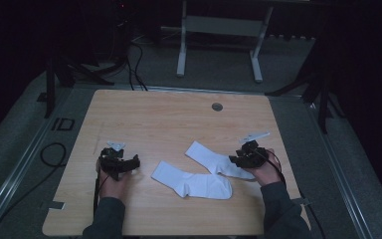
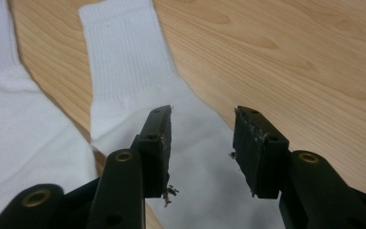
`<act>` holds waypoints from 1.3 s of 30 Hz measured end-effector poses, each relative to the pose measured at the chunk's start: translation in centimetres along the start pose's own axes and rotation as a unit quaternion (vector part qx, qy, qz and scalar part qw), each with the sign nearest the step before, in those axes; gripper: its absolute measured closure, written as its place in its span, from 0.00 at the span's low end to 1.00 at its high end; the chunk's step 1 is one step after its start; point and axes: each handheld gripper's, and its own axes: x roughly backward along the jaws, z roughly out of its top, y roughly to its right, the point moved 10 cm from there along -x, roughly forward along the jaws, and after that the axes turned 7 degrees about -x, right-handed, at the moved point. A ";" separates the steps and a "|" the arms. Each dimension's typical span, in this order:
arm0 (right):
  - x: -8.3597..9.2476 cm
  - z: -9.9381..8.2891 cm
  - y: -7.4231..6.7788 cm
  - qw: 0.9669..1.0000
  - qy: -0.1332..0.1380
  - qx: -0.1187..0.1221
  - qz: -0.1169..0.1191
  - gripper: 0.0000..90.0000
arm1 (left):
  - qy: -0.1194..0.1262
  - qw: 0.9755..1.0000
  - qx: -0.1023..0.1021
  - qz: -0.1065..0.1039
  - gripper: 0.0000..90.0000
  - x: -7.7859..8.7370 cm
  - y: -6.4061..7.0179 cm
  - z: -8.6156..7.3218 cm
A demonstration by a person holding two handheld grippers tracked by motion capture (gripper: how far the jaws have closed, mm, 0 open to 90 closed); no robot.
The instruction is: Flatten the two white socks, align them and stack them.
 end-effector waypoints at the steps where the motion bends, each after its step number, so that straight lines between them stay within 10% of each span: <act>1: -0.2 0.1 -0.2 1.000 -0.002 0.003 0.001 0.63 | 0.000 1.000 0.000 0.000 0.13 0.0 0.0 0.0; 39: -7.8 3.6 -5.9 0.995 -0.053 0.079 0.036 0.55 | 0.001 1.000 -0.004 -0.005 0.13 0.0 0.2 0.1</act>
